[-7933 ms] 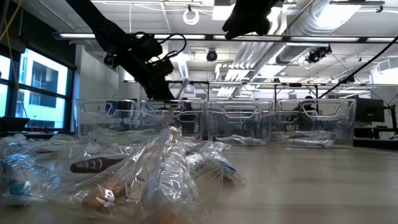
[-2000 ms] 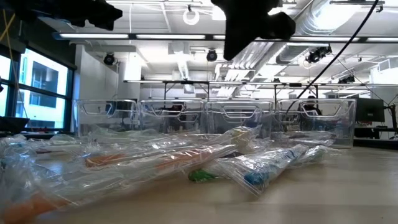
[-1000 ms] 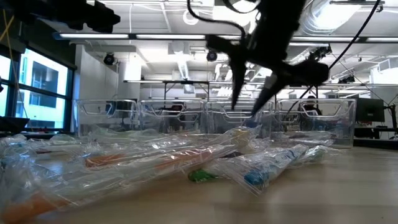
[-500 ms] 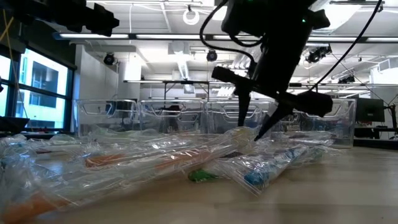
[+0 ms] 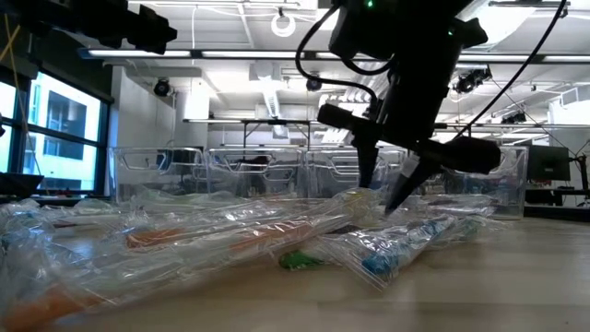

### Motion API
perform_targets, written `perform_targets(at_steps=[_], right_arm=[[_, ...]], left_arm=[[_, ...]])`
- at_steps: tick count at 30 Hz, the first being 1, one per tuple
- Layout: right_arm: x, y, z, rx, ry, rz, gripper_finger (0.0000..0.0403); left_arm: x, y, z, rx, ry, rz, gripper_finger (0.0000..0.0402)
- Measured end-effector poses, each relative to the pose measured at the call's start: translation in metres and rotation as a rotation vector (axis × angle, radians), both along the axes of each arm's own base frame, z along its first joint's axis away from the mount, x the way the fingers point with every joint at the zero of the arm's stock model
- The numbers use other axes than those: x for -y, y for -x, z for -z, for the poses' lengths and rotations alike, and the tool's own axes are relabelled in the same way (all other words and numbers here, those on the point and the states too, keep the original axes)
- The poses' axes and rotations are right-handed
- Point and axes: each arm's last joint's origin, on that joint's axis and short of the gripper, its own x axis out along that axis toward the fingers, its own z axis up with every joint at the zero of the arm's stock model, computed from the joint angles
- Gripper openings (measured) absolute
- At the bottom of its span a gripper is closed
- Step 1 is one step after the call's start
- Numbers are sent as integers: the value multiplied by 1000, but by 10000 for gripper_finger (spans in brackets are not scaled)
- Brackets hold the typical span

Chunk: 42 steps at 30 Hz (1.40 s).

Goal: Pick & Place Toothbrushes
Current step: Put the violet toothbrush into the right transparent bin

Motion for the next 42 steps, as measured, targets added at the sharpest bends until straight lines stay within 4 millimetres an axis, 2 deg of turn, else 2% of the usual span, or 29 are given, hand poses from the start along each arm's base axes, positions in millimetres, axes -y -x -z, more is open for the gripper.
perform_targets(at_steps=[6,14,24,29,33,37,42], right_arm=[[5,2,1,-37,-19,12,135],[14,17,4,-200,-50,70,135],[18,15,4,-189,-99,81,134],[21,12,17,-256,-179,33,134],[20,10,30,-300,-167,9,133],[17,10,32,-305,-142,6,107],[14,13,31,-309,-94,7,37]], left_arm=[[0,0,0,0,0,0,166],[0,0,0,0,0,0,166],[0,0,0,0,0,0,166],[0,0,0,0,0,0,166],[0,0,0,-3,1,1,166],[0,0,0,-3,1,1,166],[0,0,0,-4,1,0,166]])
